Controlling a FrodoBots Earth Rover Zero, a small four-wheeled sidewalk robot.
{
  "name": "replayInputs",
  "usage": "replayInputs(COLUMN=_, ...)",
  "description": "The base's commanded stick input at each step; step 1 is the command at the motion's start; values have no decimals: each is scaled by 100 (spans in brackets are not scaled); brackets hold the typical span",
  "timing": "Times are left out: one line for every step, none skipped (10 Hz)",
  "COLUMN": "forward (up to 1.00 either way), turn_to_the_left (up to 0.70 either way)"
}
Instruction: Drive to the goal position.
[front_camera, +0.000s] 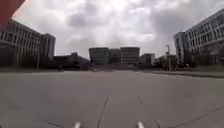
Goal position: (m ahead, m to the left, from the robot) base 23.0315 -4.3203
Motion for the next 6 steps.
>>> replayInputs(forward=60, turn_to_the_left=0)
replayInputs(forward=60, turn_to_the_left=0)
replayInputs(forward=60, turn_to_the_left=0)
replayInputs(forward=60, turn_to_the_left=0)
replayInputs(forward=60, turn_to_the_left=0)
replayInputs(forward=60, turn_to_the_left=0)
